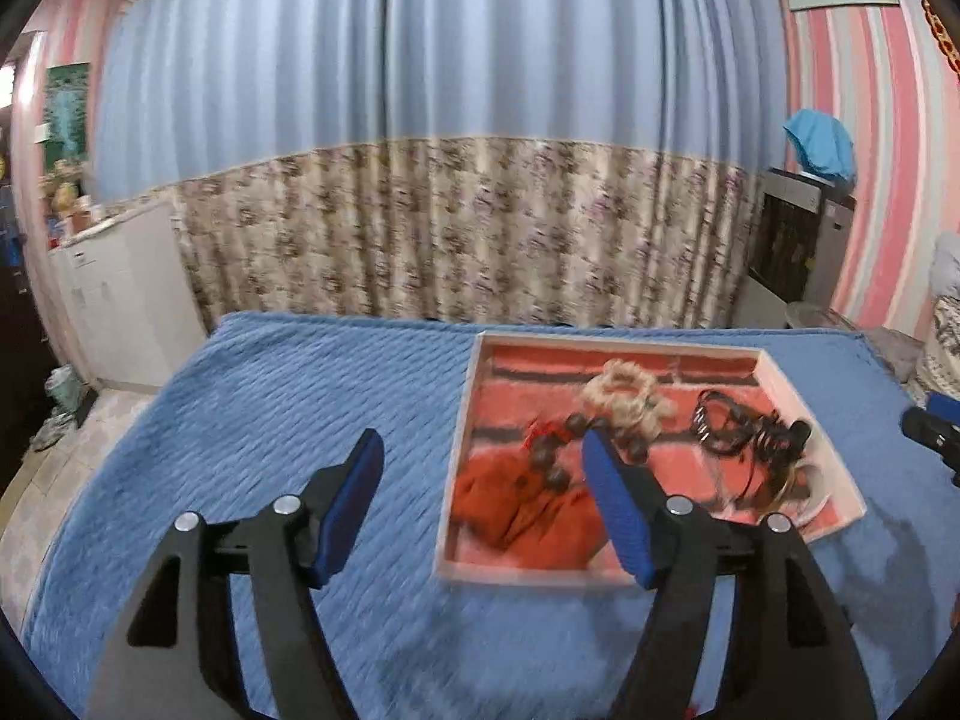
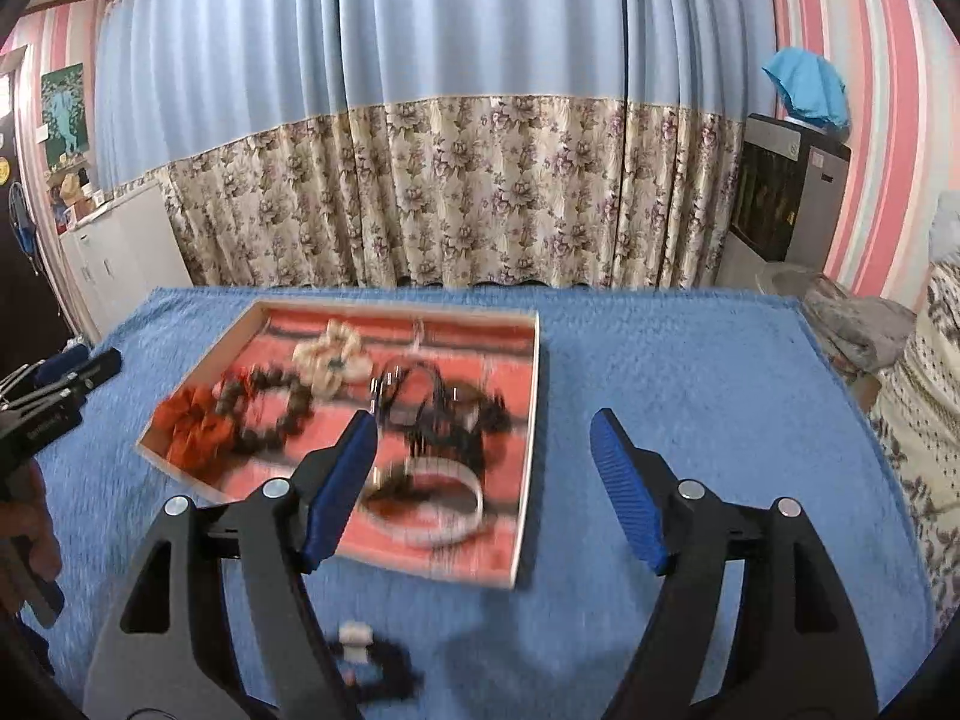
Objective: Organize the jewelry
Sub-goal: 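Move both open tools back toward the red-ball hair tie and black scrunchie, then grasp the red-ball hair tie with the left tool while the right tool grasps the black scrunchie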
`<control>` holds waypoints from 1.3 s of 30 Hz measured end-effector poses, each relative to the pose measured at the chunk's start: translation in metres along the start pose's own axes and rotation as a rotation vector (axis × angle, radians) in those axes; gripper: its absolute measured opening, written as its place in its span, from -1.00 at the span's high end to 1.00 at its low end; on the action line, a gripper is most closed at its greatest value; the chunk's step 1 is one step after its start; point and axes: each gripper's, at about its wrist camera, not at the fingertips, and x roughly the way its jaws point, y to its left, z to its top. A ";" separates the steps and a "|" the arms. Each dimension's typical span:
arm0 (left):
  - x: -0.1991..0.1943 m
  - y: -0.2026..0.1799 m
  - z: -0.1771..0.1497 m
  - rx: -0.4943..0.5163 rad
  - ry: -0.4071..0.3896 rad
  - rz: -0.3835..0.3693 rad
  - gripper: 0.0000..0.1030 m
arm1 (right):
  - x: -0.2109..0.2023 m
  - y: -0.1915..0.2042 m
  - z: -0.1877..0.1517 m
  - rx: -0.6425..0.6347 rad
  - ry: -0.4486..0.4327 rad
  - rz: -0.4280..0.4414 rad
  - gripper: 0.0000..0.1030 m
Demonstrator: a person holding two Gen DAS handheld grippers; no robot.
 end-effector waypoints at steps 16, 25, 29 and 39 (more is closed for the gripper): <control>-0.031 -0.021 -0.094 0.047 0.170 -0.066 -0.33 | -0.005 0.027 -0.083 -0.028 0.105 0.017 -0.53; -0.025 -0.029 -0.106 0.088 0.257 -0.081 -0.28 | -0.002 0.034 -0.089 -0.044 0.127 0.021 -0.53; -0.015 -0.031 -0.108 0.106 0.310 -0.091 0.00 | 0.007 0.039 -0.092 -0.055 0.152 0.018 -0.52; -0.010 -0.037 -0.113 0.128 0.336 -0.160 0.81 | 0.031 0.046 -0.100 -0.046 0.227 0.055 -0.17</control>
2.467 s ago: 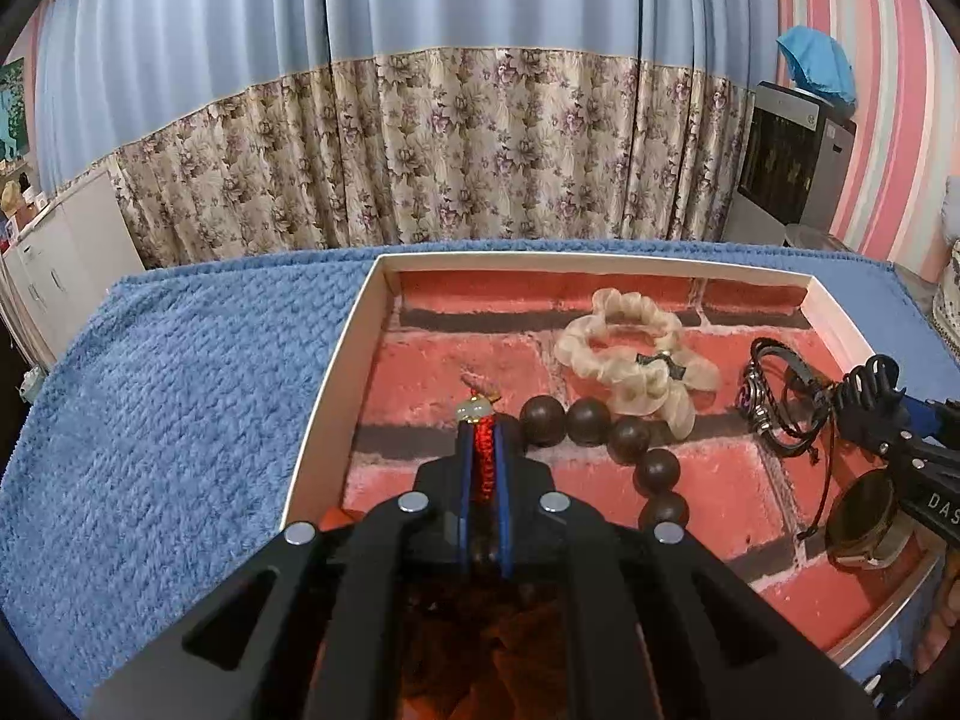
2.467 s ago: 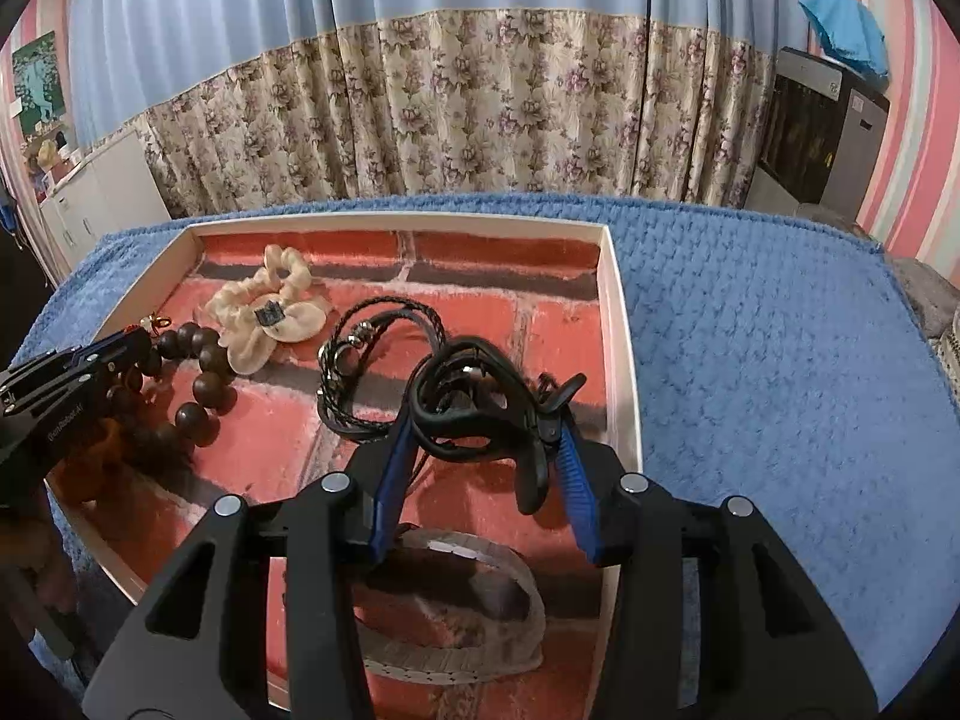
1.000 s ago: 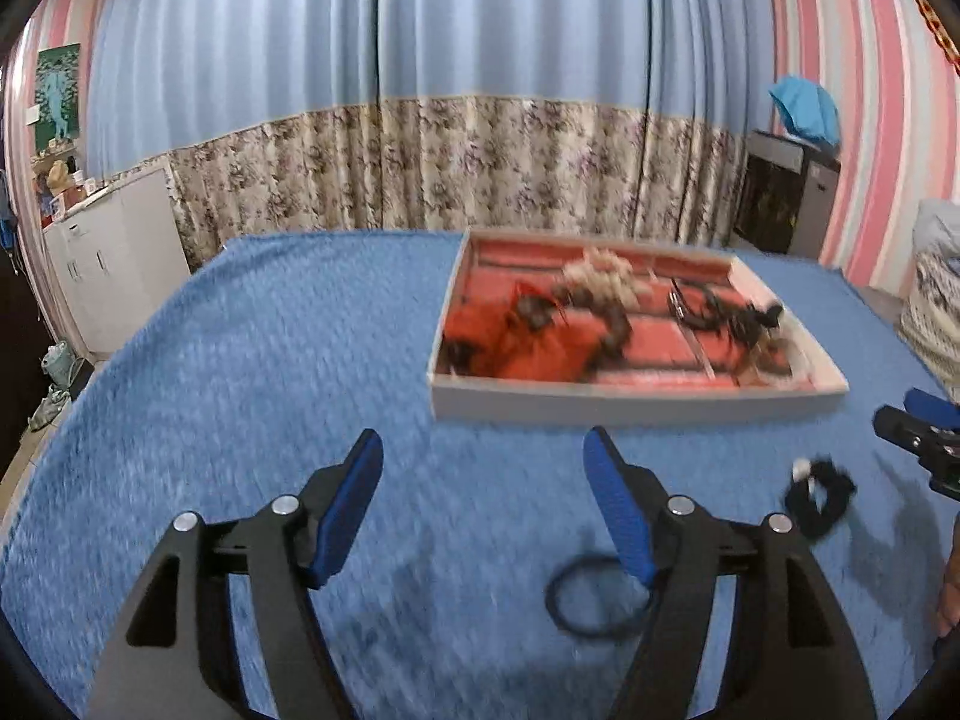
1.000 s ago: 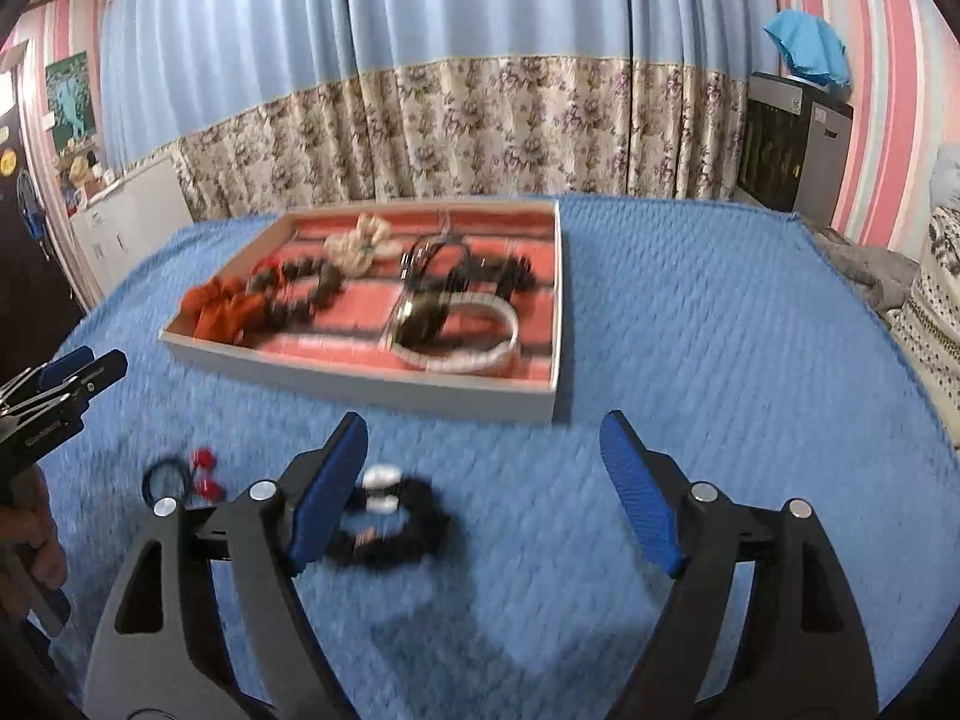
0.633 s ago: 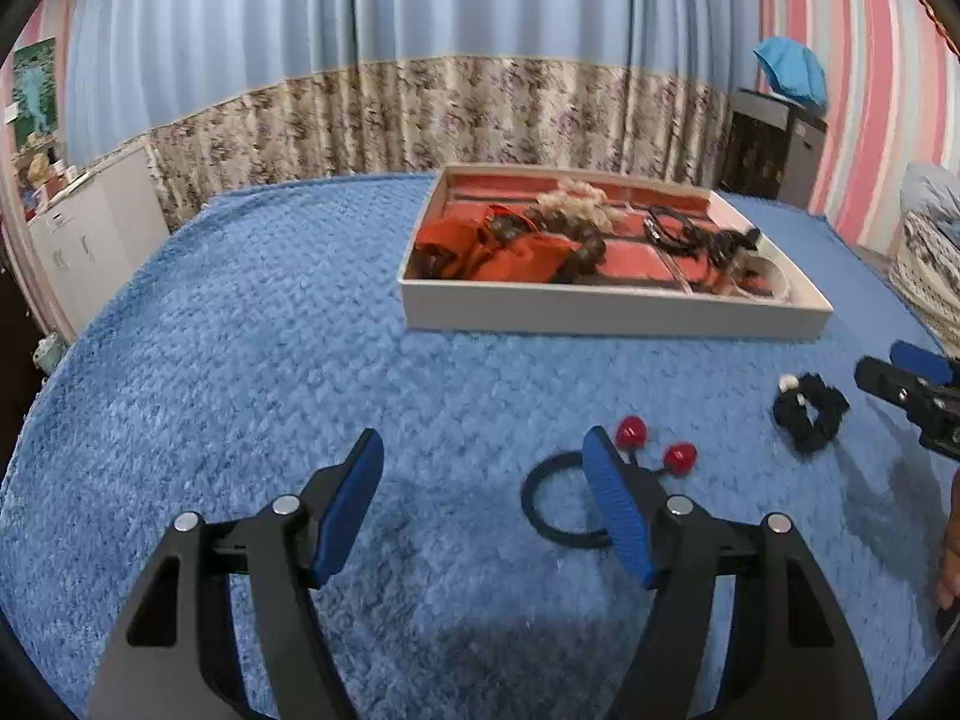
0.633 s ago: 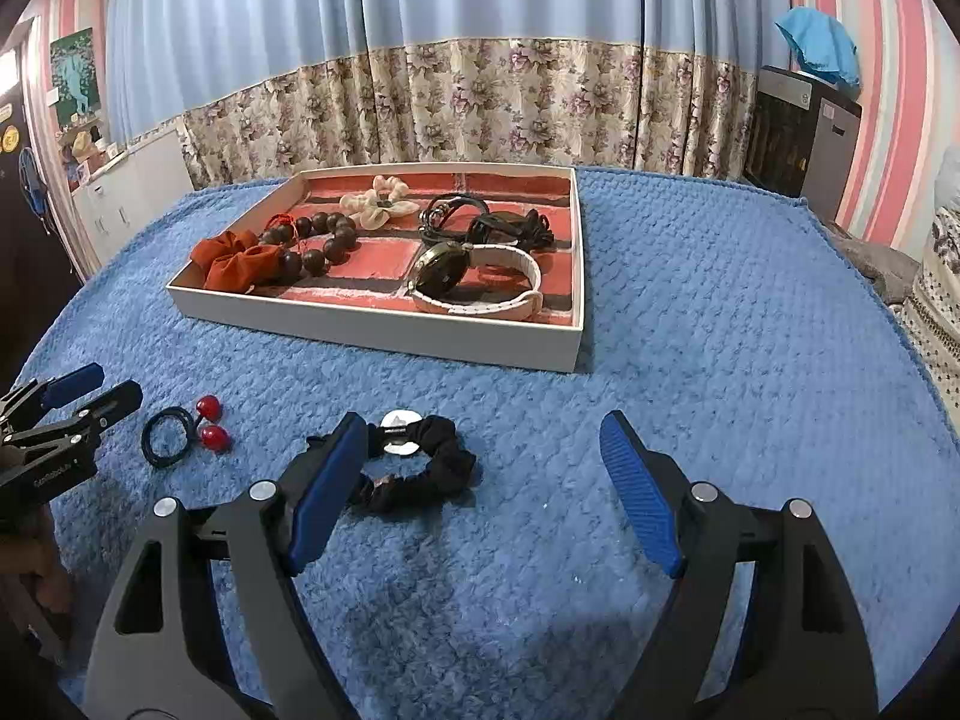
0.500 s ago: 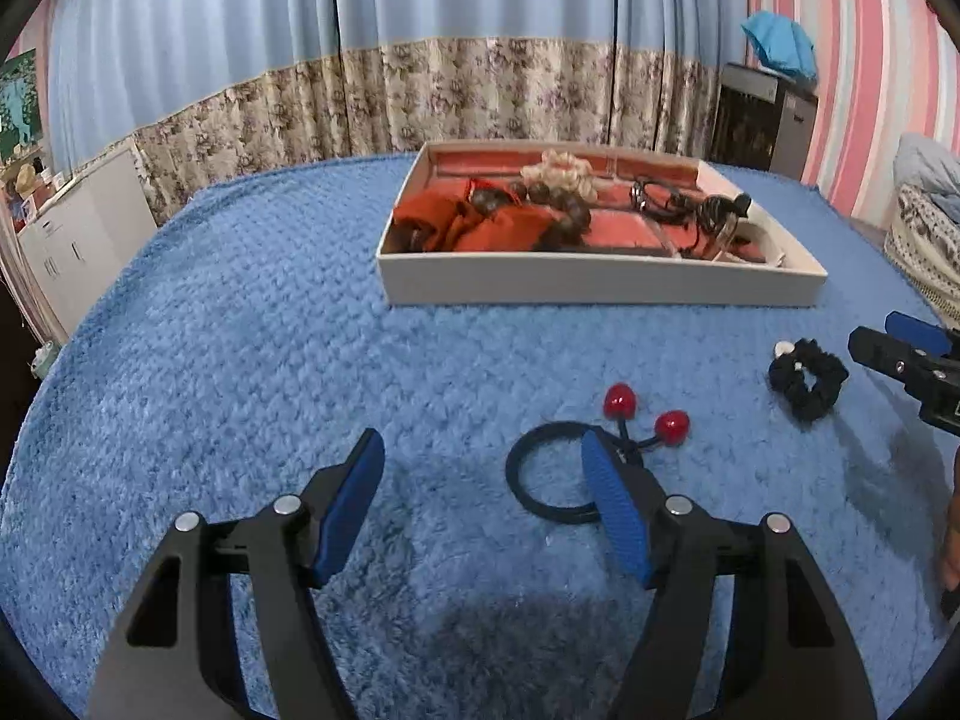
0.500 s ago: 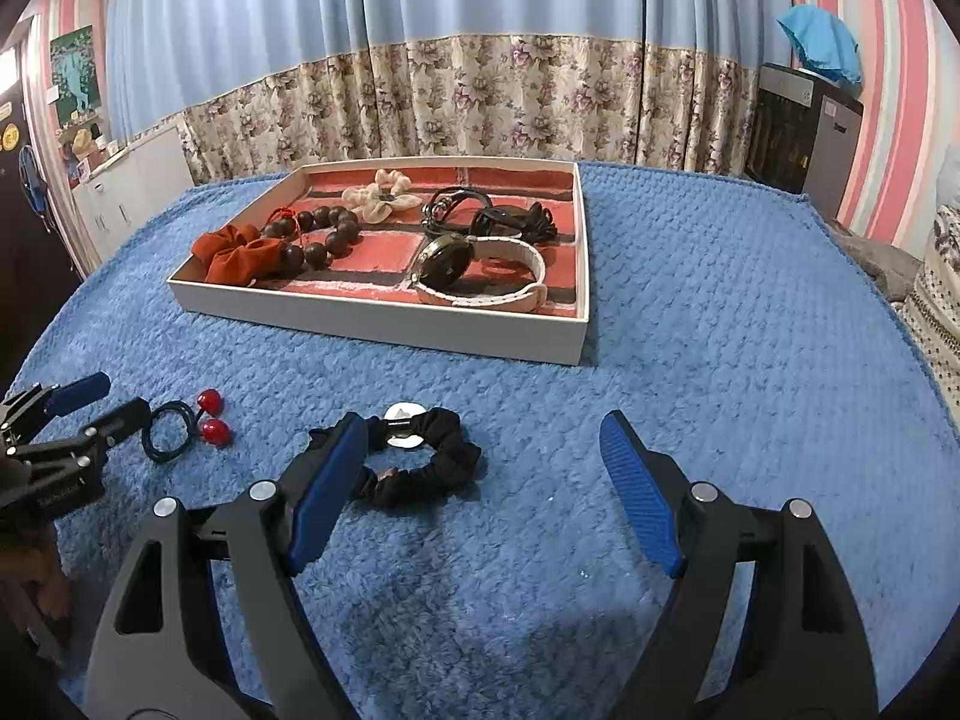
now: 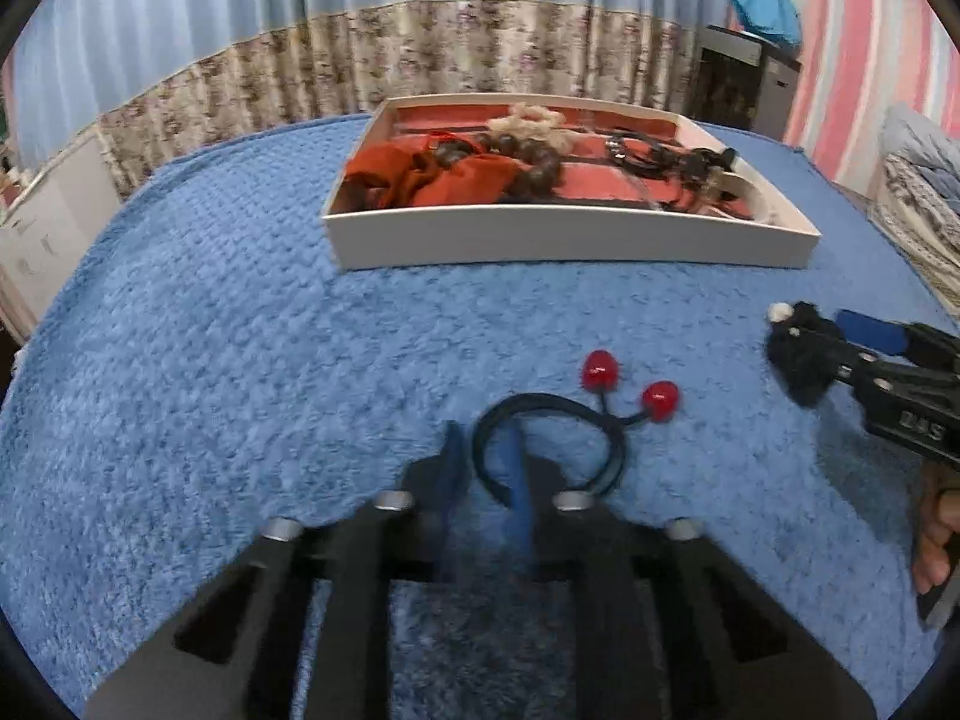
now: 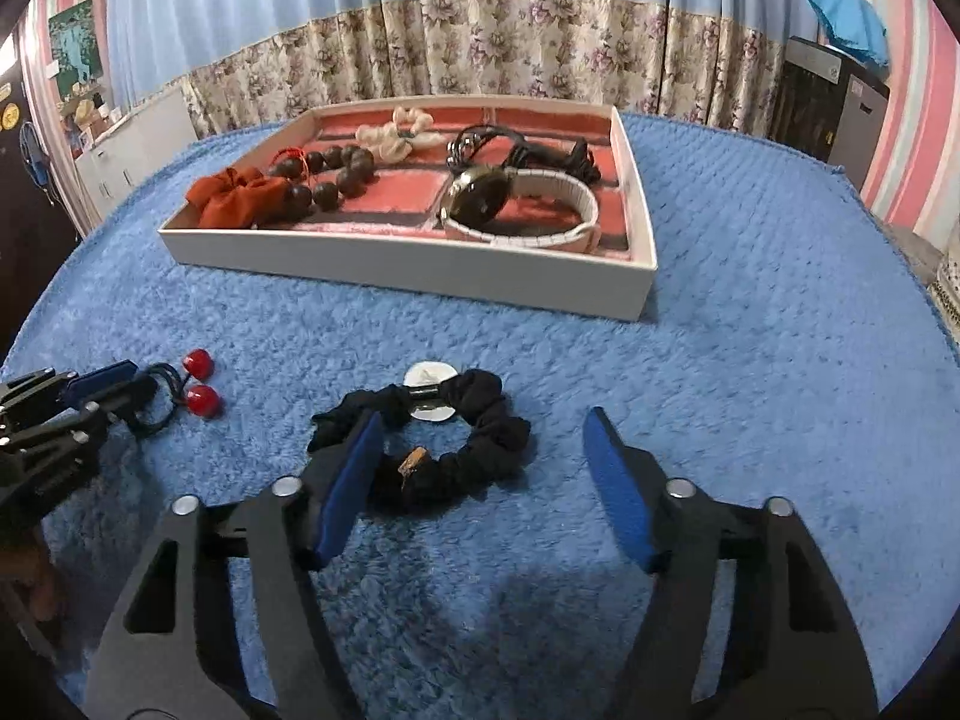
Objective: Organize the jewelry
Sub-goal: 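Grasp the red-ball hair tie with the left tool while the right tool grasps the black scrunchie, then carry the hair tie and black scrunchie over the red tray with both tools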
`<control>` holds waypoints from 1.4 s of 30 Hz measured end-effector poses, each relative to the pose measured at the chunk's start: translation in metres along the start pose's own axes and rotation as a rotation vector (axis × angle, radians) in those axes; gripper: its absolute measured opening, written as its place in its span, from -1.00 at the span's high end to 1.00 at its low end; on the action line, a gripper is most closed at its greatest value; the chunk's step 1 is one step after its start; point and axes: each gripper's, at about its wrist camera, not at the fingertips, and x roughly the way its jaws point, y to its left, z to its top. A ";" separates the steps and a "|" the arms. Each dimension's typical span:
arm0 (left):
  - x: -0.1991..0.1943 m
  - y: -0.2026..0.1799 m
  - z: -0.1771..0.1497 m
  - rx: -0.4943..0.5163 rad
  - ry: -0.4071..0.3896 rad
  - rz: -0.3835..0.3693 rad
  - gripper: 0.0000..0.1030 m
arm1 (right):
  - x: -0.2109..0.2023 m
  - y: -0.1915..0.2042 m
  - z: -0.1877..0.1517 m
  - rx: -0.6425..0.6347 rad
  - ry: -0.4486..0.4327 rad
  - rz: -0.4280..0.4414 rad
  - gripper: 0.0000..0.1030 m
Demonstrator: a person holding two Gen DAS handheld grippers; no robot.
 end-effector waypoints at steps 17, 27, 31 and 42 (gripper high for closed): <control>-0.017 -0.007 0.003 -0.026 -0.090 -0.080 0.95 | -0.013 -0.014 -0.004 0.031 -0.031 0.045 0.78; -0.051 -0.014 0.012 -0.050 -0.199 -0.054 0.94 | -0.055 -0.012 0.006 0.022 -0.162 0.031 0.78; -0.064 -0.014 0.019 -0.067 -0.233 -0.043 0.94 | -0.069 -0.010 0.011 0.021 -0.194 0.028 0.78; -0.101 -0.018 0.051 -0.064 -0.337 -0.015 0.94 | -0.102 0.002 0.028 -0.018 -0.265 0.009 0.77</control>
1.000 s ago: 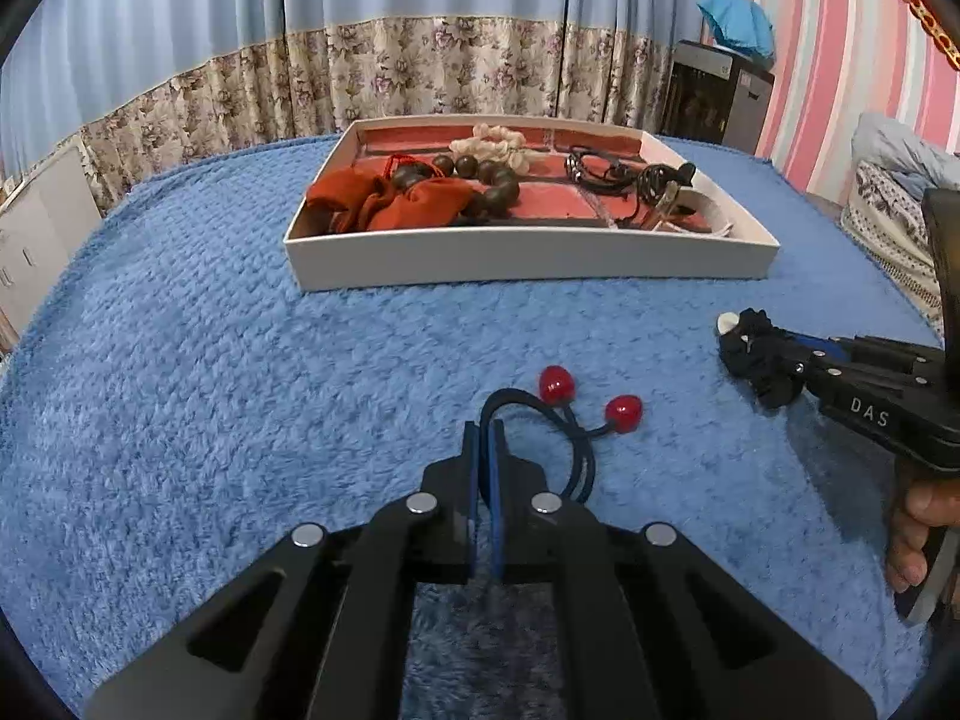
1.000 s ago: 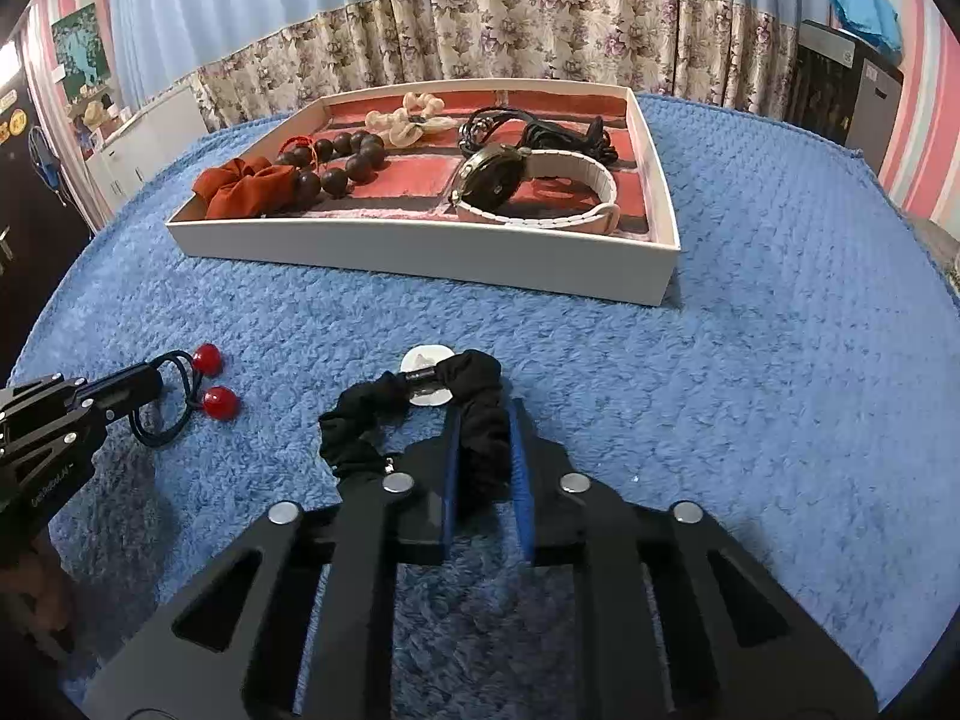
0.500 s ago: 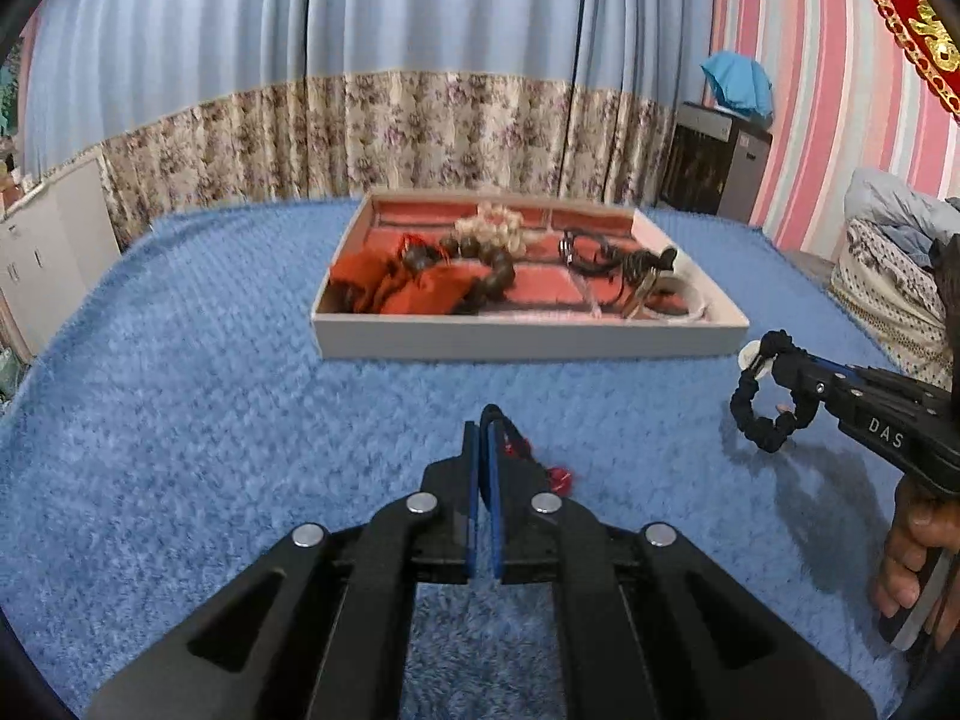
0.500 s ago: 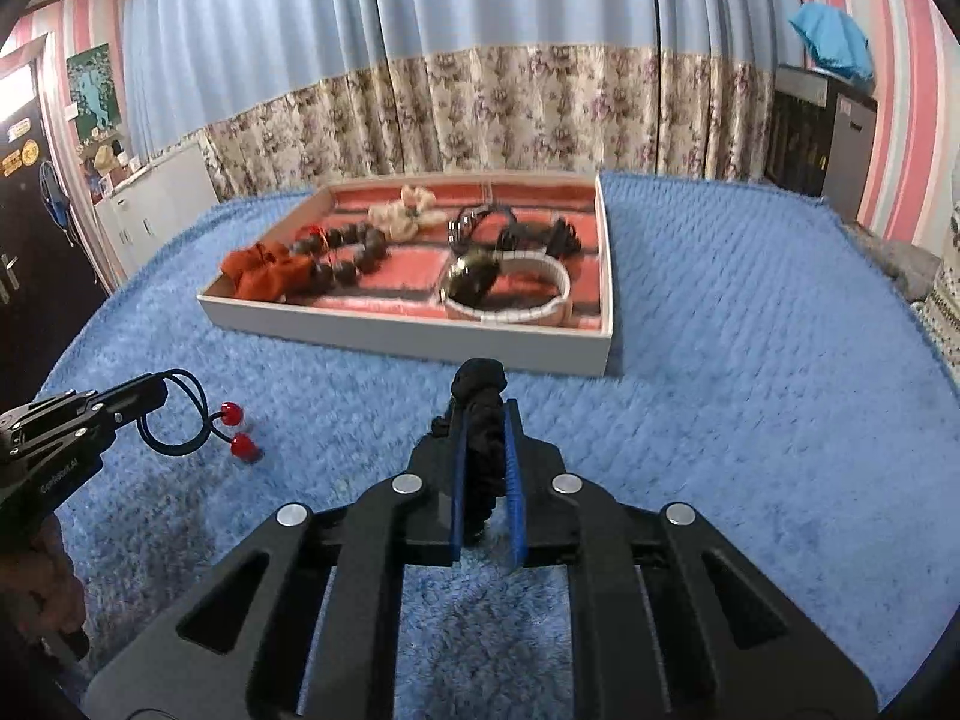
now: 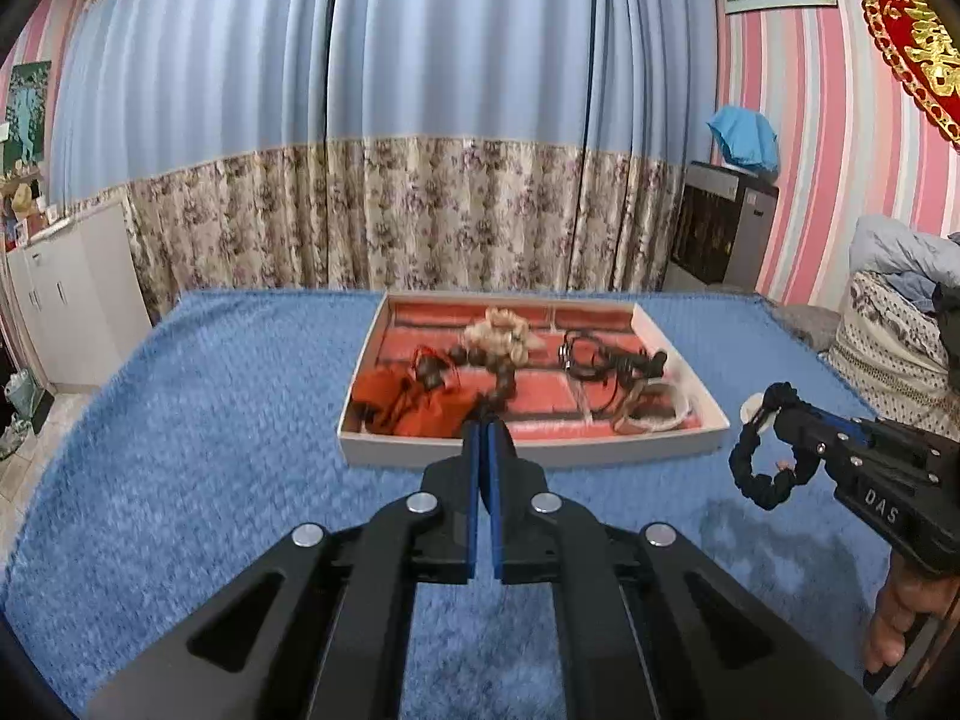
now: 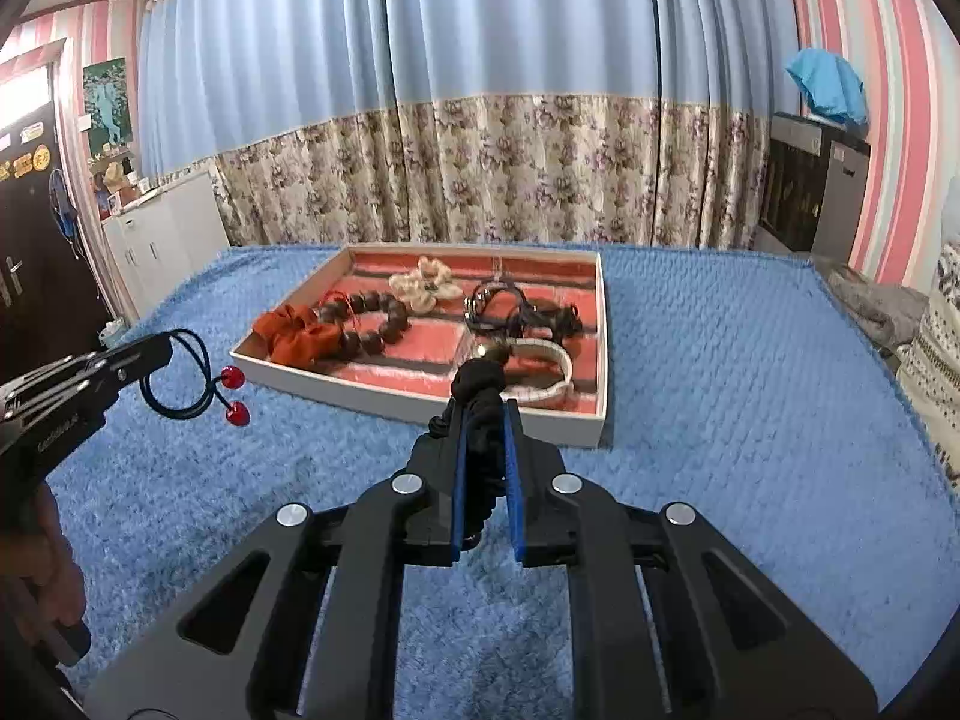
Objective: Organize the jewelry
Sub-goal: 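Carry the hair tie and black scrunchie over the red tray with both tools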
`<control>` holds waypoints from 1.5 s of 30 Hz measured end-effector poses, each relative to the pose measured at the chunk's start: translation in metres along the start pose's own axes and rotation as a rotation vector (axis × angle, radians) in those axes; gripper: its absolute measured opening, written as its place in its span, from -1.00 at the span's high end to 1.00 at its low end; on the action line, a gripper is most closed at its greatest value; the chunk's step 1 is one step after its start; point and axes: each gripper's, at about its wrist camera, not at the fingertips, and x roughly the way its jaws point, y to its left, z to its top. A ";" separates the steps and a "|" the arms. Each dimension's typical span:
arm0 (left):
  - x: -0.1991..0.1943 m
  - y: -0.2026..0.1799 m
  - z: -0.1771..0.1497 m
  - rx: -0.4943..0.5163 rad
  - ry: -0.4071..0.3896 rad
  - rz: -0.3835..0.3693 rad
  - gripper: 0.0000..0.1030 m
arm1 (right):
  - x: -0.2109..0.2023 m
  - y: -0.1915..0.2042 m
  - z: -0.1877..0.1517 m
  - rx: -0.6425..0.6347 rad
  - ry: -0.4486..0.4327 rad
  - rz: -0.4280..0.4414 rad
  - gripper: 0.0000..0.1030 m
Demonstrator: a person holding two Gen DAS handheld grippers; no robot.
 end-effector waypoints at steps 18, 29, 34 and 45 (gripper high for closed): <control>0.011 0.005 0.025 -0.006 -0.038 0.028 0.94 | 0.016 0.007 0.023 -0.042 -0.031 -0.032 0.77; 0.022 0.012 0.035 -0.027 -0.049 0.027 0.94 | 0.034 -0.005 0.043 -0.018 -0.039 -0.042 0.77; 0.031 0.019 0.043 -0.045 -0.056 0.030 0.94 | 0.038 -0.009 0.046 -0.010 -0.032 -0.049 0.77; 0.058 0.004 0.068 -0.002 -0.080 0.014 0.94 | 0.050 -0.024 0.057 0.015 -0.022 -0.087 0.77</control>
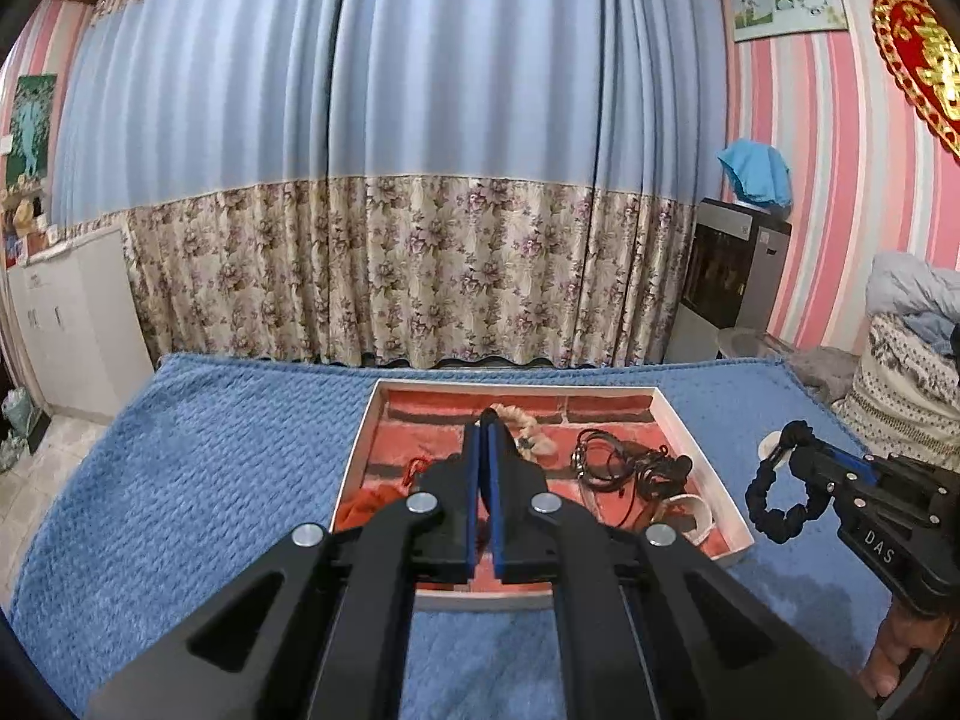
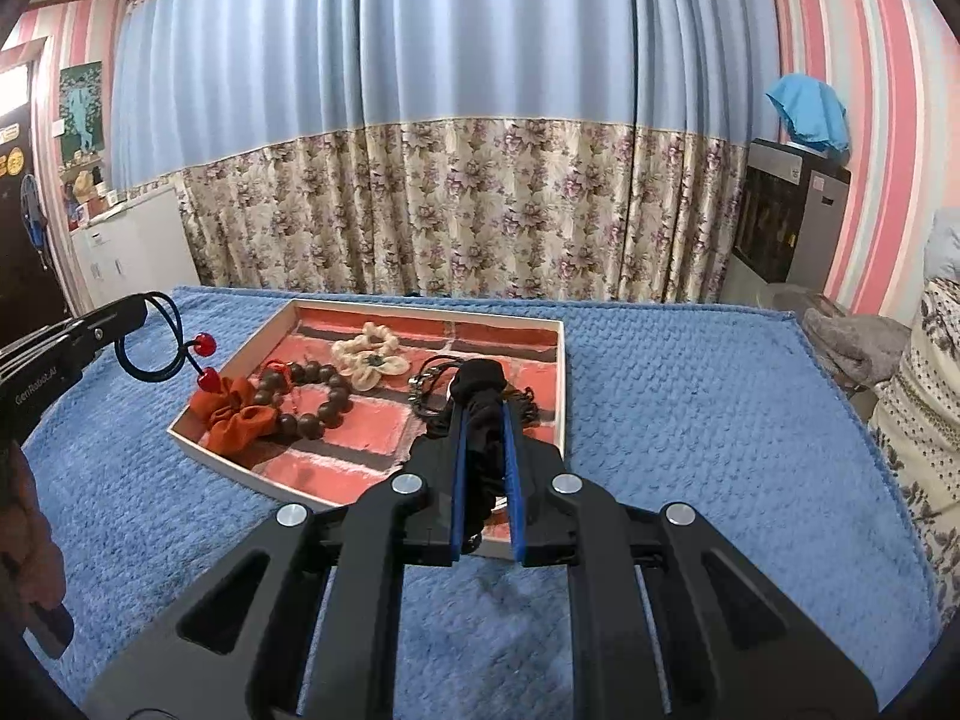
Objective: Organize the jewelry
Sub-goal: 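Carry the hair tie and black scrunchie over the red tray with both tools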
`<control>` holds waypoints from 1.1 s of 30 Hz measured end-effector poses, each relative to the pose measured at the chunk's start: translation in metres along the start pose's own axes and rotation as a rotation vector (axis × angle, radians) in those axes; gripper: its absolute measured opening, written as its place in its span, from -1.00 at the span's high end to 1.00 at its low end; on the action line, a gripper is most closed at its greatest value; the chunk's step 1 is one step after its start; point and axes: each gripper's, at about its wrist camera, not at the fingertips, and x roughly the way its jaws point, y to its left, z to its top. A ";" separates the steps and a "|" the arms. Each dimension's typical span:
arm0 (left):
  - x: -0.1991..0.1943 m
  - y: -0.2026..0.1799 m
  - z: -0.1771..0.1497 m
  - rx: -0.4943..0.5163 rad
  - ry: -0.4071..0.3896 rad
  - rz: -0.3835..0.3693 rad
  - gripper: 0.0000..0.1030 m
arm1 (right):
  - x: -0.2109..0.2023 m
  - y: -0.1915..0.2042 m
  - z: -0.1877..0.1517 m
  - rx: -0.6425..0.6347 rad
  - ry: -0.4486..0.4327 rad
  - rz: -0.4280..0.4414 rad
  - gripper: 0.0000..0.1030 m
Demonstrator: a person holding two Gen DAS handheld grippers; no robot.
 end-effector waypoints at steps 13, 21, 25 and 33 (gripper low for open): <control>0.046 -0.003 0.013 0.020 0.018 -0.010 0.94 | 0.028 -0.003 0.024 0.000 0.012 -0.025 0.77; 0.078 0.013 0.012 0.002 0.050 -0.034 0.94 | 0.057 0.002 0.032 -0.014 0.034 -0.009 0.77; 0.094 0.020 0.008 -0.003 0.077 -0.041 0.94 | 0.075 0.002 0.035 -0.016 0.055 0.009 0.77; 0.131 0.027 -0.003 -0.026 0.132 -0.046 0.94 | 0.109 0.002 0.033 -0.003 0.097 0.031 0.77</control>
